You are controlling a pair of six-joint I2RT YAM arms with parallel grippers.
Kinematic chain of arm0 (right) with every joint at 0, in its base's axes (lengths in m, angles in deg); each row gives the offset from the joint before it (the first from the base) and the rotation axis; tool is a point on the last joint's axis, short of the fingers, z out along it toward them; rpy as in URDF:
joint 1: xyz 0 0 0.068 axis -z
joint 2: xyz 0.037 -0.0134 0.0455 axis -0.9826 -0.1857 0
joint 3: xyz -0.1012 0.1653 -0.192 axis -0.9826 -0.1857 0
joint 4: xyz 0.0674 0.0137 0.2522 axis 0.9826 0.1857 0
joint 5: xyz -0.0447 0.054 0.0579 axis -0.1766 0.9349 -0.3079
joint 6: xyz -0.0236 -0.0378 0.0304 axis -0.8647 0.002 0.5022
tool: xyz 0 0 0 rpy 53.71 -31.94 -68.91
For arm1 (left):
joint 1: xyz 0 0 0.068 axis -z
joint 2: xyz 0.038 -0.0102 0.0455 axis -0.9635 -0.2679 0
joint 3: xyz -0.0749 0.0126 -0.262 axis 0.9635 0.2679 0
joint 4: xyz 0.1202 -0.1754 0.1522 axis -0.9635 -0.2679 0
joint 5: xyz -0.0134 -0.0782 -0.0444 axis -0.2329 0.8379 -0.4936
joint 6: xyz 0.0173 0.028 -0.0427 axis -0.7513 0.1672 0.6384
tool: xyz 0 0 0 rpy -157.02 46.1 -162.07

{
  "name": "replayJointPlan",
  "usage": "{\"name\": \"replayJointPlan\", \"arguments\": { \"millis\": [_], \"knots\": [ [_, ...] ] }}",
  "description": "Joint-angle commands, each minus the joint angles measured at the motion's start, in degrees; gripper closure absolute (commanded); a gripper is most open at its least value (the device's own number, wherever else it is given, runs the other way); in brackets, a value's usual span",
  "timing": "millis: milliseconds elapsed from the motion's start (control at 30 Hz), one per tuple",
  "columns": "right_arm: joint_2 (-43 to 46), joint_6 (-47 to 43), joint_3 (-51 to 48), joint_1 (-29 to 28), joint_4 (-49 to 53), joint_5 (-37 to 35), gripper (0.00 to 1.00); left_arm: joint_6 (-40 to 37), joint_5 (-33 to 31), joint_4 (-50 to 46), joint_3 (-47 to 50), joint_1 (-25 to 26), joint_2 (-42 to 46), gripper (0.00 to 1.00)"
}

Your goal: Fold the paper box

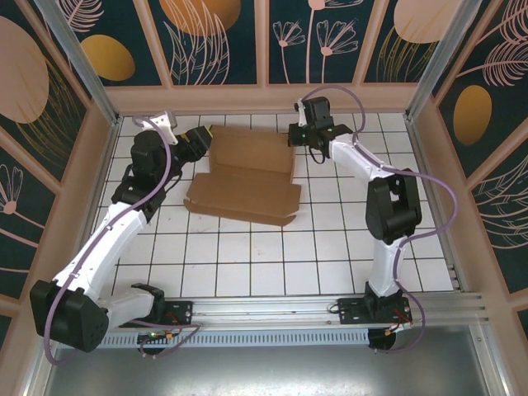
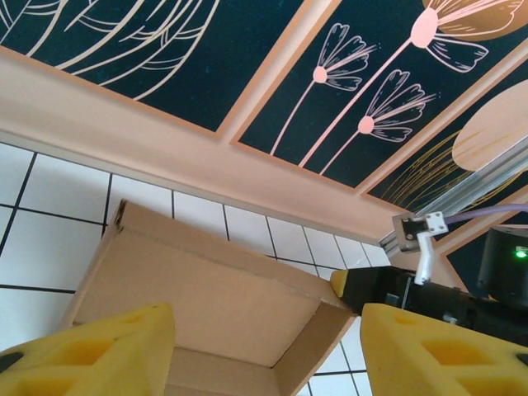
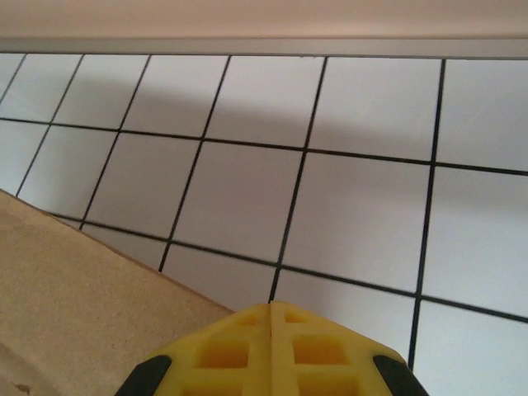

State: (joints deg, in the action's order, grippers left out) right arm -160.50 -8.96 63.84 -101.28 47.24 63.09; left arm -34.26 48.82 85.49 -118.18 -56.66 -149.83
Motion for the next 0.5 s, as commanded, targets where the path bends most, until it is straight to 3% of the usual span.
{"name": "replayJointPlan", "arguments": {
  "millis": [0,133,267,333,467],
  "knots": [
    [-3.74,1.31,-1.47,1.39,5.84,-0.93,1.00,1.44,0.99,-0.22,-3.85,0.26,1.05,0.39],
    [0.12,5.84,-11.56,0.24,1.07,2.83,1.00,-0.15,-1.61,-1.73,-6.97,0.25,2.65,0.39],
    [11.32,11.18,-27.47,-8.59,-7.85,4.37,1.00,-2.36,-5.75,-3.29,-8.94,0.22,4.68,0.39],
    [16.92,14.06,-35.00,-14.21,-14.91,10.46,1.00,-2.80,-6.74,-3.21,-9.04,0.26,5.77,0.39],
    [20.33,13.65,-37.72,-17.67,-15.93,9.64,0.99,-4.05,-9.16,-3.30,-8.74,0.27,6.53,0.38]
  ]
}}
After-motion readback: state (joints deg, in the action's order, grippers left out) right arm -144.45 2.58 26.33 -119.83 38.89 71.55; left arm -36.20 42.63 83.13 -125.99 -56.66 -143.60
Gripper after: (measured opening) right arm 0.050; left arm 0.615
